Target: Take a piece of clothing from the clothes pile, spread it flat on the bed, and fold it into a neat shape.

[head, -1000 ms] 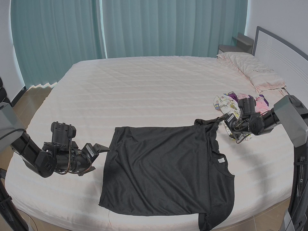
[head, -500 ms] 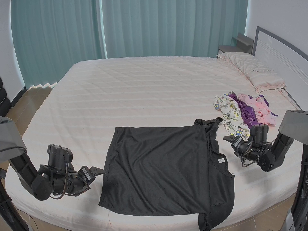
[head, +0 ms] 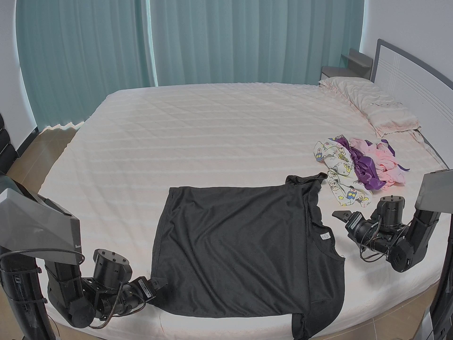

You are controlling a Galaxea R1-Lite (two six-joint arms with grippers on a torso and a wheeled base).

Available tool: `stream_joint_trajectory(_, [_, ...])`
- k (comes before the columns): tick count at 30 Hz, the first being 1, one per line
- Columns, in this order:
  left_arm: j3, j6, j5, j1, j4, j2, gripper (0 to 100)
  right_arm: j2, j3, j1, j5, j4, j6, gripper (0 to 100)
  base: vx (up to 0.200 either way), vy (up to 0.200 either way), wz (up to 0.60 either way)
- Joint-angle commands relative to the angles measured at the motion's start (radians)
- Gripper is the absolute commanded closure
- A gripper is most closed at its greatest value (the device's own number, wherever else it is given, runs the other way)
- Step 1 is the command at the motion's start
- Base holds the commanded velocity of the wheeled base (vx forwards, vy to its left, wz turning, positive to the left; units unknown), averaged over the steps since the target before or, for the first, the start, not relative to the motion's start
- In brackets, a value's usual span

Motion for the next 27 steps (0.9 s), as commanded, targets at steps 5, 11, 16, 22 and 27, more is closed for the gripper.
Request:
stream_joint_trajectory(5, [0.008,-0.008,-0.003,-0.036,-0.010,0.039,0,-0.010,0.009,0.006,0.000,-0.003,0.000,0,0.000,0.000,0.00])
stream_joint_trajectory(11, [0.009,-0.003,-0.002,-0.054,-0.010,0.043,100,-0.021,0.011,0.006,0.003,-0.001,0.000,0,0.000,0.000,0.00])
stream_joint_trajectory(16, [0.046,0.036,0.006,-0.070,0.024,0.043,100,-0.038,0.023,0.008,0.019,-0.003,0.002,0,0.000,0.000,0.00])
stream_joint_trajectory(22, [0.109,0.153,0.060,-0.068,0.075,0.029,100,-0.049,0.028,0.008,0.026,-0.001,0.000,0,0.000,0.000,0.00])
stream_joint_trajectory(27, [0.109,0.190,0.072,-0.071,0.207,-0.017,100,-0.049,0.029,0.006,0.026,0.000,-0.001,0,0.000,0.000,0.00])
